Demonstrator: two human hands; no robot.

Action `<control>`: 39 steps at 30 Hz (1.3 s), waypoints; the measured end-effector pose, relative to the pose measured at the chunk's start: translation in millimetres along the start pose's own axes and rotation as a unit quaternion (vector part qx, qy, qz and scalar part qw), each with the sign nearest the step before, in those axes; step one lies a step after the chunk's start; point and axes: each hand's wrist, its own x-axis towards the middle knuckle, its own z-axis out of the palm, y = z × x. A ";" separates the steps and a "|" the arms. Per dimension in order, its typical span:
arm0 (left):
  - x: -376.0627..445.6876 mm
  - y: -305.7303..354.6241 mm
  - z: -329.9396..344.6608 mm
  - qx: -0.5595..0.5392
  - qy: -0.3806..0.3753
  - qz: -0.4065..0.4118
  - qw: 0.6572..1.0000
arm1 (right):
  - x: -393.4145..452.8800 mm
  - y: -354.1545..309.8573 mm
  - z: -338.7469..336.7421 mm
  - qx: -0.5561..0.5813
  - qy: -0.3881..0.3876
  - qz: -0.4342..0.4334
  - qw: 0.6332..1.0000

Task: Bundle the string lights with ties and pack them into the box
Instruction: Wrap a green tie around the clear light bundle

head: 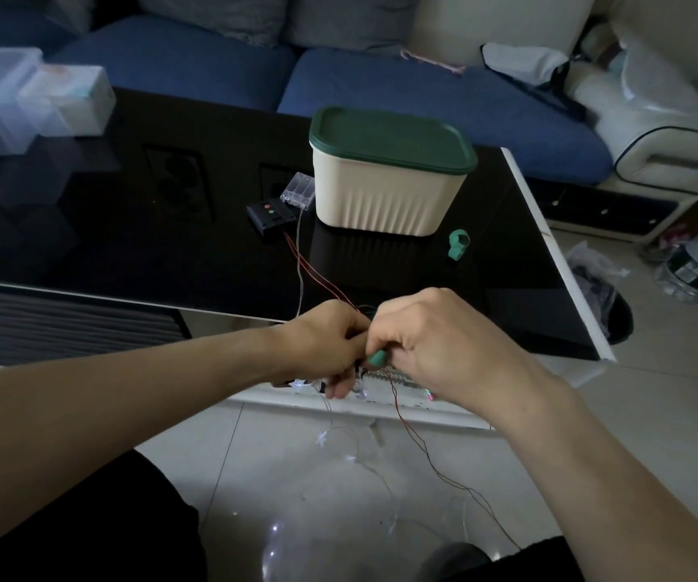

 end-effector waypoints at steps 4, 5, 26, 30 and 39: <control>0.2 1.2 4.3 -0.064 0.001 0.030 0.998 | 0.1 12.6 -3.6 0.032 0.044 -0.016 0.998; 0.3 1.0 2.5 -0.077 -0.003 0.029 0.997 | 0.0 15.1 -4.0 0.043 0.059 -0.012 0.997; -3.4 -8.3 -13.7 -0.013 -0.053 0.000 0.999 | 11.0 28.6 22.0 0.115 0.039 0.187 0.975; -0.5 -10.1 -11.5 -0.001 -0.055 0.007 0.998 | 10.3 33.2 25.5 0.168 0.019 0.243 0.955; -3.1 -13.2 -17.7 0.001 -0.072 0.033 0.997 | 13.6 43.0 32.2 0.283 -0.013 0.283 0.916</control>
